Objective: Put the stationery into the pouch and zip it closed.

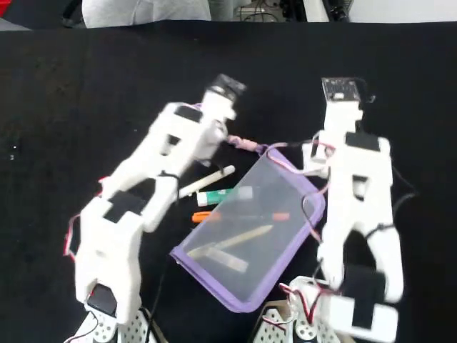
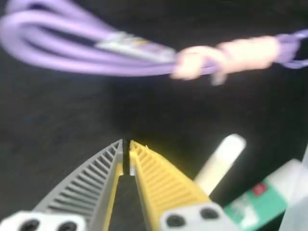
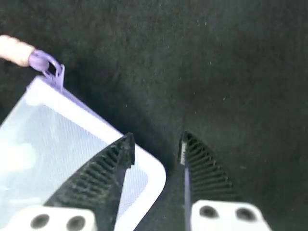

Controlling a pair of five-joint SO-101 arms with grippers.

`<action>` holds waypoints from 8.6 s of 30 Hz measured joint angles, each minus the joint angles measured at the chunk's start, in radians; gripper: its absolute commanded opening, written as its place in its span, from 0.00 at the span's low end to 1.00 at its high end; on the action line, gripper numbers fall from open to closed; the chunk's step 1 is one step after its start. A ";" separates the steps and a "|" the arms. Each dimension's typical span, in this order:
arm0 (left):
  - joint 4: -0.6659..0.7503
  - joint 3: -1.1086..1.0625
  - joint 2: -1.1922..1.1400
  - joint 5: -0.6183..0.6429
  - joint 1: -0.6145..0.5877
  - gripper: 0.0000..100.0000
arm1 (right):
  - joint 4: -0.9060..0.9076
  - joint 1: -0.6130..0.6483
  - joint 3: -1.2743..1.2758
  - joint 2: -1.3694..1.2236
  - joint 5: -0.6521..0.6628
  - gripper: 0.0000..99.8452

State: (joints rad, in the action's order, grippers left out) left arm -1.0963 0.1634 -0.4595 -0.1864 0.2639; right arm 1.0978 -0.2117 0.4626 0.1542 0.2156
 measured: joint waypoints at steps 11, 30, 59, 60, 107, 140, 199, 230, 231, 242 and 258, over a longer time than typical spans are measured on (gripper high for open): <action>-0.087 0.029 0.014 0.002 -0.353 0.03 | 0.084 0.176 -0.353 -0.293 0.195 0.16; 0.084 0.075 -0.161 0.198 -0.525 0.03 | 0.083 0.338 -0.575 -0.649 0.562 0.16; 0.084 0.075 -0.161 0.198 -0.525 0.03 | 0.028 0.387 -0.841 -0.904 0.509 0.03; 0.084 0.075 -0.161 0.198 -0.525 0.03 | 0.044 0.379 -0.870 -0.919 0.509 0.03; 0.121 0.075 -0.163 0.198 -0.525 0.03 | 0.589 0.439 -1.637 -1.343 0.431 0.04; 0.121 0.075 -0.164 0.204 -0.525 0.03 | 0.609 0.241 -1.919 -0.700 0.298 0.01; 0.193 0.075 -0.169 0.204 -0.526 0.03 | -0.080 -0.433 -1.792 -0.987 0.569 0.01; 0.195 0.071 -0.169 0.199 -0.511 0.03 | 0.637 -0.046 -2.085 -0.947 0.215 0.01; 0.195 0.064 -0.169 0.199 -0.511 0.03 | 0.637 -0.021 -2.085 -0.931 0.186 0.01; 0.196 0.063 -0.167 0.199 -0.509 0.03 | 0.637 0.247 -2.085 -0.858 0.026 0.01; 0.196 0.063 -0.167 0.198 -0.509 0.03 | 0.637 0.479 -2.085 -0.853 -0.060 0.01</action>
State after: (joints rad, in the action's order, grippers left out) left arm -0.8999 0.2263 -0.6268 0.0115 -0.2455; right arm 1.7346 0.2670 -1.6226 -0.6989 0.1557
